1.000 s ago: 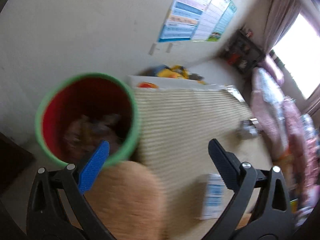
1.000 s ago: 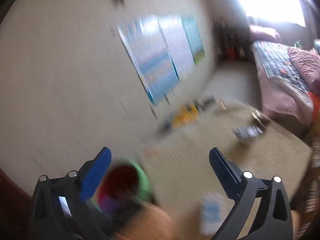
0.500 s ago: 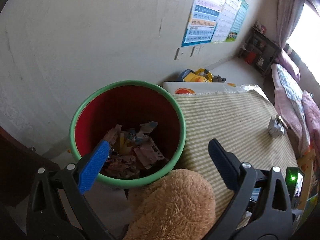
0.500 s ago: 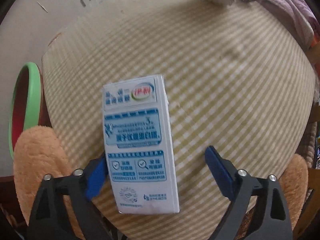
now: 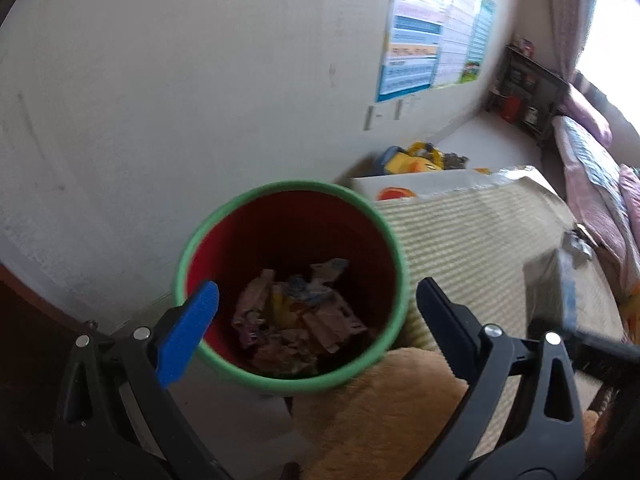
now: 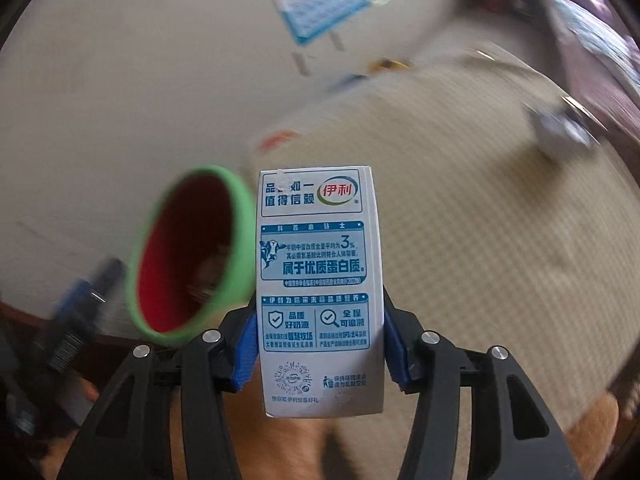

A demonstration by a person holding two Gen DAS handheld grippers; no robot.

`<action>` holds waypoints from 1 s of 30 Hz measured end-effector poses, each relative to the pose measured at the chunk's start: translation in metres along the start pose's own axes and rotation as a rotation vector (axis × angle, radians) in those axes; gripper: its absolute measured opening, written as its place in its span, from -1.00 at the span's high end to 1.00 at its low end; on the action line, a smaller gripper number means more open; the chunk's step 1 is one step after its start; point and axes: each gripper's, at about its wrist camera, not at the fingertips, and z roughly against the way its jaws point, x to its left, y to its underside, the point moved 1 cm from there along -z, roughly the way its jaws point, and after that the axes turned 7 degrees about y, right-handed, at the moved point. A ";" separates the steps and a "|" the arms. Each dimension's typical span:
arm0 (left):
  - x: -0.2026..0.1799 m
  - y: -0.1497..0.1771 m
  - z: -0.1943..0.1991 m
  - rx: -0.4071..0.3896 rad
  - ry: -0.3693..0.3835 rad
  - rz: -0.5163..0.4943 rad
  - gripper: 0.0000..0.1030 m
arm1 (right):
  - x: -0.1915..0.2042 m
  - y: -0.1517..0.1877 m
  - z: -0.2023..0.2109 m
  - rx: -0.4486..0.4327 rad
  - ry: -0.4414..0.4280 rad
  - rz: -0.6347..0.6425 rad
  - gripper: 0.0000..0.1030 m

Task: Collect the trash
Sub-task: 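Lower the milk carton into the red bucket and open the right tool, then grasp the brown chocolate wrapper with the right tool while the left tool grasps the foil wrapper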

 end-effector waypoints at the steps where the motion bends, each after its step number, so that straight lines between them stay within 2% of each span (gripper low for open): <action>1: 0.006 0.000 0.000 0.002 -0.012 0.006 -0.88 | 0.010 -0.006 -0.001 -0.002 -0.023 0.021 0.03; 6: 0.044 0.002 0.000 0.009 -0.082 0.057 -0.88 | 0.085 -0.029 -0.025 0.014 -0.105 0.169 0.03; 10: 0.071 0.008 0.001 0.029 -0.116 0.106 -0.88 | 0.117 -0.032 -0.056 0.086 -0.144 0.178 -0.01; 12: 0.076 0.009 0.002 0.033 -0.125 0.116 -0.88 | 0.122 -0.032 -0.068 0.111 -0.154 0.168 -0.25; 17: 0.070 0.008 -0.003 0.041 -0.124 0.088 -0.88 | 0.090 -0.040 -0.071 0.116 -0.172 0.064 -0.35; 20: 0.052 0.003 -0.009 0.060 -0.093 0.053 -0.88 | 0.044 -0.048 -0.038 0.027 -0.161 -0.029 -0.35; 21: 0.047 0.002 -0.009 0.058 -0.082 0.043 -0.88 | 0.018 -0.053 -0.022 -0.031 -0.122 -0.061 -0.35; 23: 0.033 0.000 -0.007 0.046 -0.061 0.012 -0.88 | -0.032 -0.066 0.003 -0.104 -0.026 -0.121 -0.35; 25: 0.014 -0.002 -0.010 0.049 -0.036 -0.017 -0.88 | -0.104 -0.078 0.032 -0.175 0.097 -0.239 -0.35; 28: -0.014 -0.007 -0.014 0.066 0.030 -0.029 -0.88 | -0.204 -0.095 0.058 -0.211 0.266 -0.385 -0.35; 30: -0.044 -0.013 -0.019 0.077 0.083 -0.051 -0.88 | -0.255 -0.102 0.060 -0.177 0.355 -0.413 -0.35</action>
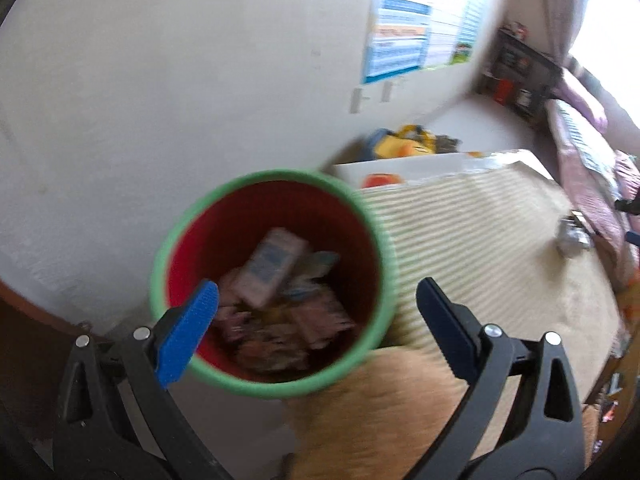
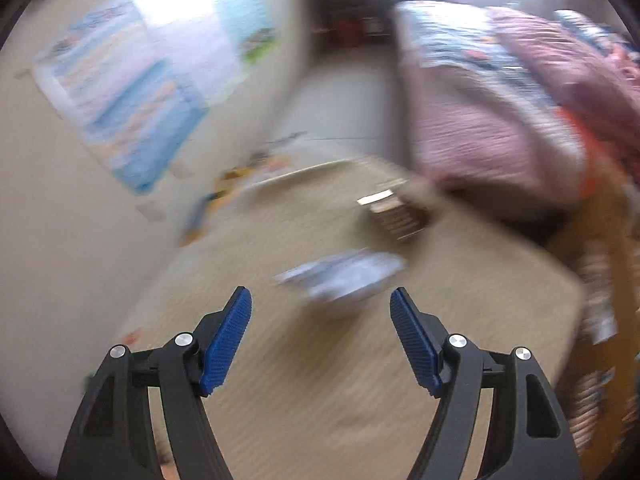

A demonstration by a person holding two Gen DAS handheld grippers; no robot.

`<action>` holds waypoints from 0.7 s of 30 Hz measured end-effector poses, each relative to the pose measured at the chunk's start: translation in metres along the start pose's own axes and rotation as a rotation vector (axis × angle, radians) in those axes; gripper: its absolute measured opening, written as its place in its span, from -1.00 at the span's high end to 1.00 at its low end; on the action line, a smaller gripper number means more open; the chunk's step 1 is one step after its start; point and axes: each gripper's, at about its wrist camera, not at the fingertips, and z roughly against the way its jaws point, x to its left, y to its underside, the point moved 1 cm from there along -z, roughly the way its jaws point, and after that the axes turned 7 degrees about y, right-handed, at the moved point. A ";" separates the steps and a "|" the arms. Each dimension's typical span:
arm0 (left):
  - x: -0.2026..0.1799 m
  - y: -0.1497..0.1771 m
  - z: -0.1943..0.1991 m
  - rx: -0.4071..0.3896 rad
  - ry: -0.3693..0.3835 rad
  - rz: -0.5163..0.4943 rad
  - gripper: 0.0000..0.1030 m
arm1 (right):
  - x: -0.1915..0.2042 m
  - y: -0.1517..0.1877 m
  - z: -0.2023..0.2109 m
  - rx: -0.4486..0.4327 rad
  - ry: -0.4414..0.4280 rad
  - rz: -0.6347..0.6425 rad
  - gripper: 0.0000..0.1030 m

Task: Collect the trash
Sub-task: 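Grasp the brown chocolate wrapper with the right tool while the left tool grasps the foil wrapper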

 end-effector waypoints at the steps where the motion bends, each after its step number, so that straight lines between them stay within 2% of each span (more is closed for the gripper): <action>1: -0.013 -0.002 -0.003 0.007 0.024 -0.009 -0.88 | -0.013 -0.008 -0.019 0.041 0.038 0.015 -0.35; 3: -0.043 -0.009 -0.010 0.025 0.090 -0.028 -0.88 | -0.025 -0.012 -0.057 0.120 0.083 0.049 -0.34; 5: -0.081 -0.022 -0.019 0.039 0.170 -0.039 -0.88 | -0.032 -0.013 -0.086 0.149 0.102 0.054 -0.32; 8: -0.134 -0.041 -0.037 0.036 0.225 -0.072 -0.88 | -0.037 -0.019 -0.109 0.142 0.102 0.039 -0.28; 10: -0.166 -0.051 -0.054 0.055 0.258 -0.086 -0.88 | -0.035 -0.031 -0.111 0.099 0.138 0.033 -0.28; 11: -0.186 -0.057 -0.069 0.088 0.286 -0.084 -0.88 | -0.035 -0.037 -0.113 0.094 0.136 0.018 -0.28; 13: -0.214 -0.061 -0.095 0.162 0.325 -0.083 -0.88 | -0.036 -0.057 -0.124 0.101 0.216 0.056 -0.29; 14: -0.229 -0.061 -0.107 0.196 0.338 -0.085 -0.88 | -0.039 -0.065 -0.132 0.127 0.213 0.074 -0.31; 17: -0.259 -0.055 -0.123 0.214 0.355 -0.095 -0.88 | -0.042 -0.079 -0.154 0.256 0.106 0.115 -0.31; 19: -0.273 -0.049 -0.132 0.240 0.354 -0.122 -0.88 | -0.042 -0.076 -0.163 0.307 0.090 0.166 -0.36; 20: -0.280 -0.046 -0.139 0.258 0.350 -0.136 -0.88 | -0.041 -0.071 -0.168 0.325 0.076 0.196 -0.50; 21: -0.284 -0.046 -0.144 0.270 0.346 -0.142 -0.88 | -0.039 -0.068 -0.173 0.343 0.079 0.220 -0.49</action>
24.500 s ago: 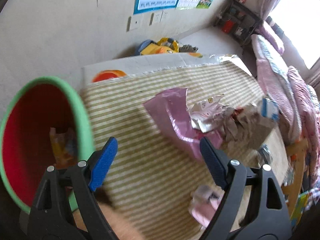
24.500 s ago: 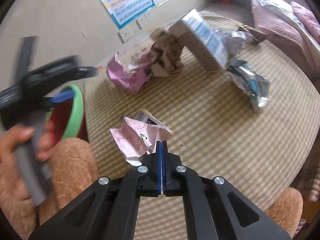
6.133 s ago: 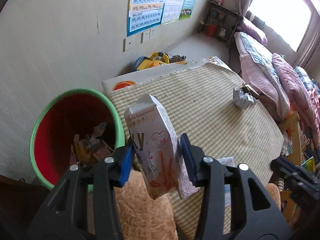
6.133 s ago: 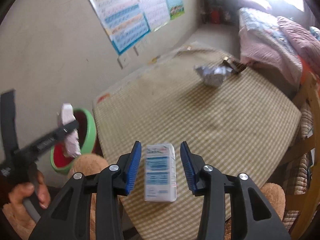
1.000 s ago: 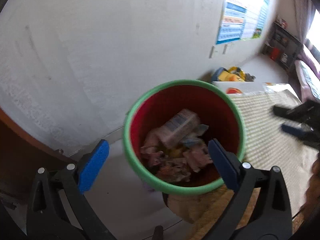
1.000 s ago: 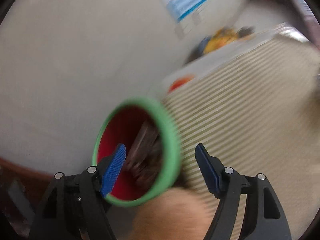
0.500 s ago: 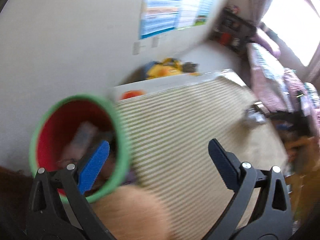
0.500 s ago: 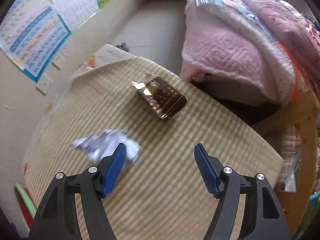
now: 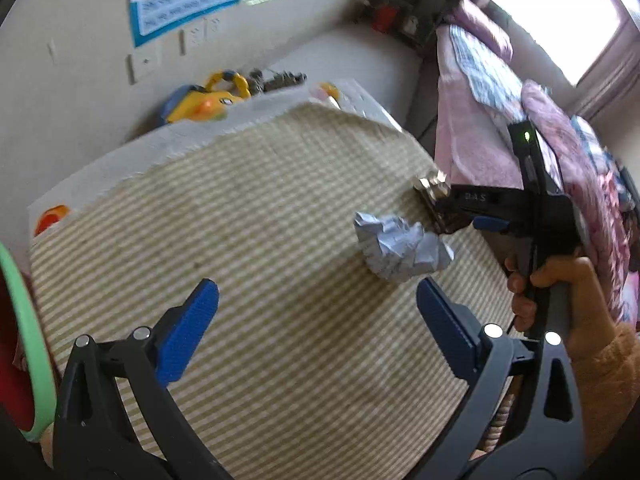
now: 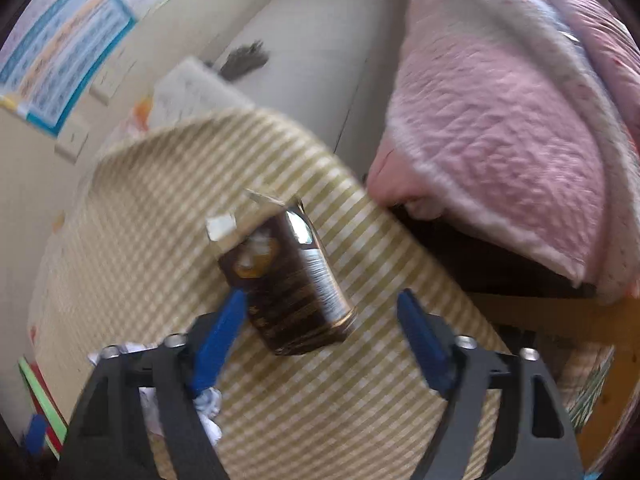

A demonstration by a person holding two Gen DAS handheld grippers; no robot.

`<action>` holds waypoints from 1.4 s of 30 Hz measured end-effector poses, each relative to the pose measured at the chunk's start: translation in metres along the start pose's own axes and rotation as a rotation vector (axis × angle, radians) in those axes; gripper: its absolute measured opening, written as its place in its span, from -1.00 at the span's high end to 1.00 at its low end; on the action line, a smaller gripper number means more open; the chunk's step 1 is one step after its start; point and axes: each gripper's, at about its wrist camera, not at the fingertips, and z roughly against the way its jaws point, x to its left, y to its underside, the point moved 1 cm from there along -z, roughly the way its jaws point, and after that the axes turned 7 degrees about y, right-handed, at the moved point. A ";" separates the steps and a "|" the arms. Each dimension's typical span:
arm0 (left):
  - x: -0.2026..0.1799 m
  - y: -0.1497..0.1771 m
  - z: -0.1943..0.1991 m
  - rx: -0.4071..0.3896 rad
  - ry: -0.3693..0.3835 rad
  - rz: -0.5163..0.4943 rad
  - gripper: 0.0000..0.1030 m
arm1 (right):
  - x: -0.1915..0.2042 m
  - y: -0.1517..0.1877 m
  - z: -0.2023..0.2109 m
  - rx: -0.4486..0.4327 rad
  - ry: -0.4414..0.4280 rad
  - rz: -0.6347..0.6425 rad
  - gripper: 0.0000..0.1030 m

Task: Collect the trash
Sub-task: 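Grasp the brown chocolate wrapper with the right tool while the left tool grasps the foil wrapper, then carry both wrappers over the red bucket and open both tools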

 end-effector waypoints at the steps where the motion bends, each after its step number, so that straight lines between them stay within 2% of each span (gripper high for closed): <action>1: -0.002 0.000 -0.007 0.013 -0.004 -0.001 -0.88 | 0.005 0.002 -0.008 0.016 0.045 0.041 -0.49; 2: -0.004 -0.001 -0.015 0.022 -0.010 -0.001 -0.88 | 0.008 0.005 -0.012 0.010 0.069 0.070 -0.48; 3: -0.006 -0.001 -0.020 0.031 -0.013 -0.003 -0.88 | 0.009 0.008 -0.009 -0.039 0.072 0.086 -0.40; 4: -0.008 0.000 -0.025 0.042 -0.014 -0.004 -0.88 | 0.010 0.011 -0.007 -0.070 0.045 0.096 -0.29; 5: -0.010 0.000 -0.031 0.055 -0.010 -0.002 -0.88 | 0.011 0.014 -0.003 -0.100 0.038 0.104 0.13; 6: -0.011 0.000 -0.034 0.060 -0.005 0.002 -0.88 | 0.009 0.019 0.001 -0.133 0.040 0.111 0.45; 7: -0.013 0.000 -0.038 0.064 0.001 0.006 -0.88 | 0.005 0.024 0.004 -0.143 0.003 0.101 0.51; 11: -0.022 -0.004 -0.047 0.054 0.016 -0.010 -0.88 | -0.033 0.074 0.028 -0.204 -0.215 -0.069 0.53; 14: -0.031 -0.010 -0.061 0.053 0.018 -0.040 -0.88 | -0.059 0.141 0.040 -0.210 -0.321 -0.168 0.53; 18: -0.047 -0.019 -0.088 0.066 -0.007 -0.080 -0.88 | -0.077 0.207 0.048 -0.186 -0.369 -0.240 0.53; 21: -0.056 -0.021 -0.116 0.143 -0.019 -0.082 -0.88 | -0.081 0.248 0.059 -0.161 -0.402 -0.273 0.53; 22: -0.057 -0.021 -0.122 0.158 -0.019 -0.074 -0.82 | -0.081 0.258 0.062 -0.156 -0.421 -0.282 0.53; 24: -0.057 -0.019 -0.126 0.154 -0.026 -0.069 -0.53 | -0.077 0.267 0.069 -0.156 -0.442 -0.288 0.53; 25: -0.061 -0.017 -0.122 0.136 -0.014 -0.092 -0.17 | -0.075 0.269 0.071 -0.160 -0.446 -0.287 0.53; 28: -0.070 -0.008 -0.110 0.129 -0.031 -0.168 -0.06 | -0.073 0.280 0.083 -0.183 -0.462 -0.283 0.53; 32: -0.056 0.011 -0.078 0.102 -0.019 -0.155 0.00 | -0.062 0.285 0.096 -0.199 -0.499 -0.290 0.53; 37: -0.030 0.051 -0.014 0.056 -0.009 -0.169 0.00 | -0.034 0.292 0.107 -0.200 -0.526 -0.258 0.53; 42: 0.011 0.087 0.053 0.000 -0.062 -0.185 0.00 | 0.007 0.312 0.119 -0.176 -0.559 -0.195 0.53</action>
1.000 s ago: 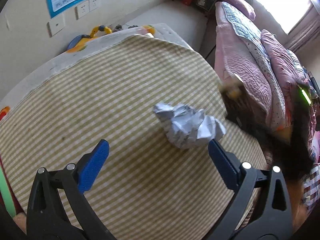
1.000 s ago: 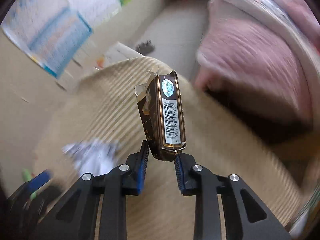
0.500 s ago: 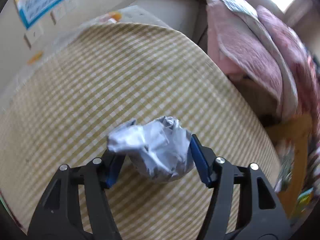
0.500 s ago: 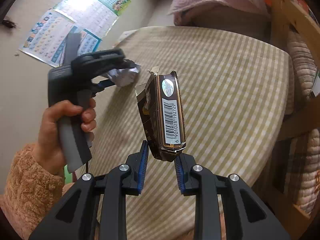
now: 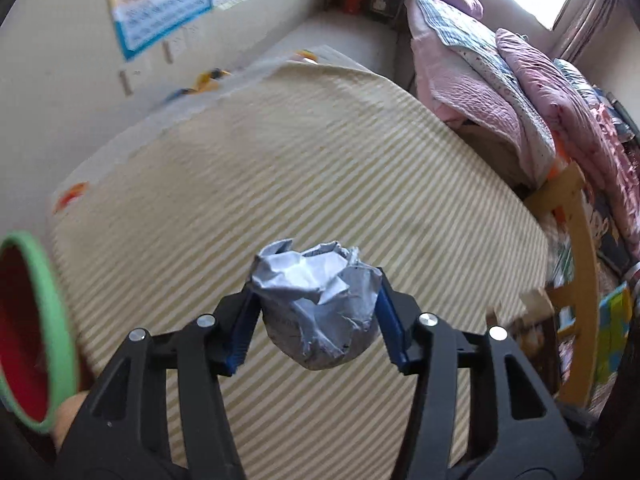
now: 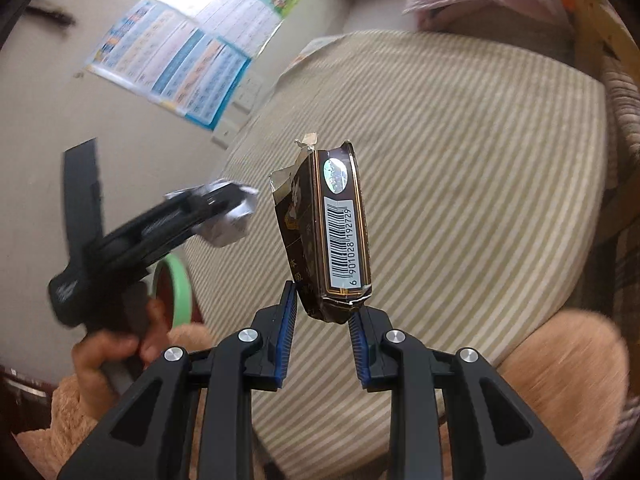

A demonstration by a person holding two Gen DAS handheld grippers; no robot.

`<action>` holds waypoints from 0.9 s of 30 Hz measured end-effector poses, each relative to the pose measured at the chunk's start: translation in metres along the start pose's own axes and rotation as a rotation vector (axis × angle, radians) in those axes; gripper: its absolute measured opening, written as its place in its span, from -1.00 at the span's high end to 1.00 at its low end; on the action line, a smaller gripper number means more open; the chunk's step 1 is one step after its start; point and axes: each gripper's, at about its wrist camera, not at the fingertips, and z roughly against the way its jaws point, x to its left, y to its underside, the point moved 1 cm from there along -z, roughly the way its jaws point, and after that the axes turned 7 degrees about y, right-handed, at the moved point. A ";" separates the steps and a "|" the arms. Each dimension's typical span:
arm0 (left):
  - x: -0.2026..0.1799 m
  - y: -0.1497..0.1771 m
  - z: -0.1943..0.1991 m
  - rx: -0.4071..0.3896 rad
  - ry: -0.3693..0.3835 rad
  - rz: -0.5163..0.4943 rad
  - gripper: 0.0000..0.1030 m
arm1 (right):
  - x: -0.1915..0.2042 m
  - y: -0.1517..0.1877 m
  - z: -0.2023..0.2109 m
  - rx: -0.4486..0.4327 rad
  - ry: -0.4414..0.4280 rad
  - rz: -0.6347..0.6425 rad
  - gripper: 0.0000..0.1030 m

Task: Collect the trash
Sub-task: 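Carry both wrappers over the red bucket and open both tools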

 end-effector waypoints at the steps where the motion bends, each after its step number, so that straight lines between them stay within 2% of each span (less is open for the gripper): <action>1: 0.009 0.009 0.015 -0.021 -0.024 -0.006 -0.01 | 0.008 0.005 -0.001 0.003 -0.001 0.014 0.53; 5: 0.036 0.036 0.061 -0.089 -0.091 0.007 -0.01 | 0.048 0.021 -0.004 0.000 0.001 0.093 0.53; 10: 0.067 0.057 0.109 -0.173 -0.140 0.047 -0.01 | 0.100 0.033 0.002 -0.062 0.018 0.217 0.53; 16: 0.091 0.067 0.145 -0.244 -0.178 0.055 -0.01 | 0.152 0.037 0.011 -0.143 0.032 0.328 0.52; 27: 0.136 0.079 0.185 -0.329 -0.246 0.124 -0.03 | 0.216 0.037 0.006 -0.191 0.015 0.458 0.52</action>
